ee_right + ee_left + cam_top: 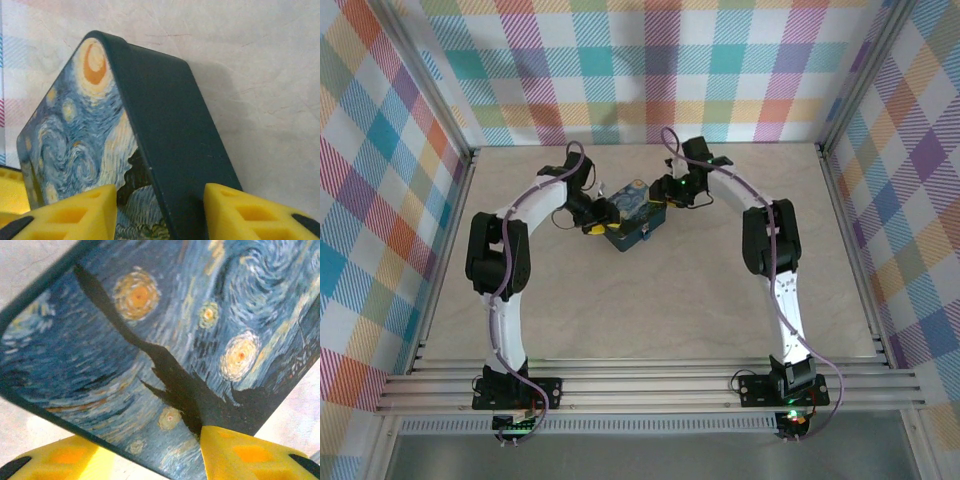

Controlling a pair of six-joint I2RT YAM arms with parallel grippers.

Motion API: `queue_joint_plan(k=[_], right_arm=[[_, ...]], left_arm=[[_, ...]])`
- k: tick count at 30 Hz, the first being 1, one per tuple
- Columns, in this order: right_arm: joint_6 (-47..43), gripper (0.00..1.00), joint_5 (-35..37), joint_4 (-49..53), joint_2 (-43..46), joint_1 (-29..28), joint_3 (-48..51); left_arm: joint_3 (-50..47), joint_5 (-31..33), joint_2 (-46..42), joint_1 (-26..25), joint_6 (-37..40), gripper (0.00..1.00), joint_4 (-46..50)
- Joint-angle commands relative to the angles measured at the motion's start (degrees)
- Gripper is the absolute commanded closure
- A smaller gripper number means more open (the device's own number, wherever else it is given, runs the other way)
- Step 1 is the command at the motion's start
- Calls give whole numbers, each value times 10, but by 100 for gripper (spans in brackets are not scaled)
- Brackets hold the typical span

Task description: Unlock the padlock with the key

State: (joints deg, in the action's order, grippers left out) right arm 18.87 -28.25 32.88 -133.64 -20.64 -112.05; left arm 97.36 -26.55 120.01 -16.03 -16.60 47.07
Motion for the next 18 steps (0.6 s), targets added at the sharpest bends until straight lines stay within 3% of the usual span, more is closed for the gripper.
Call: queue_joint_plan(k=[1, 9, 18], right_arm=[[13, 55, -29, -6, 54, -18, 72], [32, 57, 31, -24, 137, -25, 187], [33, 34, 143, 71, 199, 3, 140]], left_arm=[[40, -11, 55, -1, -38, 52, -33], [165, -27, 127, -18, -52, 52, -9], [200, 39, 114, -22, -59, 39, 14]])
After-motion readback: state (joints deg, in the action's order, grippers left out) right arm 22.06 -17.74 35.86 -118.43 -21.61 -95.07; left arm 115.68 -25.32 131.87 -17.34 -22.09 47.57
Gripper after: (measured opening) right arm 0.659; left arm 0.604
